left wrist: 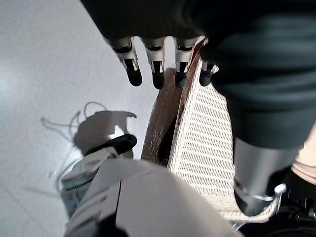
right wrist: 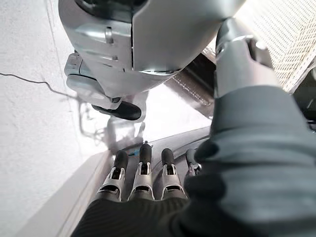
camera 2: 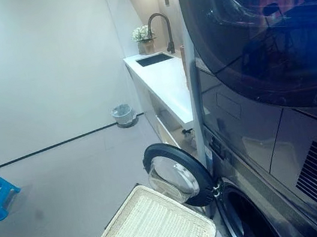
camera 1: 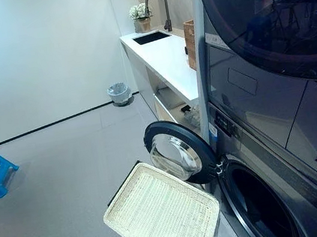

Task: Put the clothes into the washing machine.

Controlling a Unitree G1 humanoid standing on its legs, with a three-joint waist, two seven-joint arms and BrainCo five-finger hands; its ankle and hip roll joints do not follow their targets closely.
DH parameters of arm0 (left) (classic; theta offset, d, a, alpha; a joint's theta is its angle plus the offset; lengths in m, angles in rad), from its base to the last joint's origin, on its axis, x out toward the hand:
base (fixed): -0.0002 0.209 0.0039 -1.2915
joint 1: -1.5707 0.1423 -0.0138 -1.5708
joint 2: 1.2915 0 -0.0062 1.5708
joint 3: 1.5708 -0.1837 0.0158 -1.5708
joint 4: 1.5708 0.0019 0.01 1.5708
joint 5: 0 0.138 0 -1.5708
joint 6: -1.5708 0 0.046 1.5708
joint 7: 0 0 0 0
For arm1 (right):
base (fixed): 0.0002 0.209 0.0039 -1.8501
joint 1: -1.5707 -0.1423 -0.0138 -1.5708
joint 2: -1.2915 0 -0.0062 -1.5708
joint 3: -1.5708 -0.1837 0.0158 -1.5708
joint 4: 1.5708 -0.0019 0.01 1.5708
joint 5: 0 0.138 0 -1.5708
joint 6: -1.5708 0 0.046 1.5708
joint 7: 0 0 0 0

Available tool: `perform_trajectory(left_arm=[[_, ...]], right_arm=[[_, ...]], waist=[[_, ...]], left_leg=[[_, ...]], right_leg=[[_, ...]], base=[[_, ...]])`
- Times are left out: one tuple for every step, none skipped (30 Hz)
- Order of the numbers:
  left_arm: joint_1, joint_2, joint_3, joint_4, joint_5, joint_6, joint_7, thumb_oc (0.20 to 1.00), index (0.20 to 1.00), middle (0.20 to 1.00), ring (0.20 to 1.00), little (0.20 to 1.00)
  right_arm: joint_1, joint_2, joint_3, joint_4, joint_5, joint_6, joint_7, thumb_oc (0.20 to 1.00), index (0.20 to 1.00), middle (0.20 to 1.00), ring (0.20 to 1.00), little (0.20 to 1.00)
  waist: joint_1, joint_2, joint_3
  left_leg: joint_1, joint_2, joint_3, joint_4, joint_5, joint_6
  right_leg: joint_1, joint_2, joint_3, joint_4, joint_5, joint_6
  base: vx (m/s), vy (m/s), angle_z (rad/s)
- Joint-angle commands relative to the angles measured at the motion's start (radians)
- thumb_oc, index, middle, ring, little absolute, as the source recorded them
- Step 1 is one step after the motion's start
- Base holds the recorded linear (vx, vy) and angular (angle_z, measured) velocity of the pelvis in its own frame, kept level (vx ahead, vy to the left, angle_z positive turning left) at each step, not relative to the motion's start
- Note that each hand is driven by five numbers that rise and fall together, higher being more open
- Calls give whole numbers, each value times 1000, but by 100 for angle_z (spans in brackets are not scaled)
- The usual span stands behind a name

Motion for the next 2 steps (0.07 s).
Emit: perform_trajectory(left_arm=[[-98, 12, 39, 26, -33, -9, -10, 1000, 1000, 1000, 1000, 1000], [-99, 10, 37, 27, -32, -8, -7, 1000, 1000, 1000, 1000, 1000]], right_arm=[[-91, 33, -6, 54, -29, -2, 1, 1000, 1000, 1000, 1000, 1000], [-92, 34, -6, 54, -26, -3, 0, 1000, 1000, 1000, 1000, 1000]], waist=[[28, -47, 51], [28, -47, 50]], left_leg=[[66, -8, 54, 7, -87, -15], [65, -8, 54, 7, -87, -15]], right_leg=[[-37, -79, 17, 7, 45, 82], [-38, -79, 18, 6, 45, 81]], base=[[-30, 13, 0], [-35, 13, 0]])
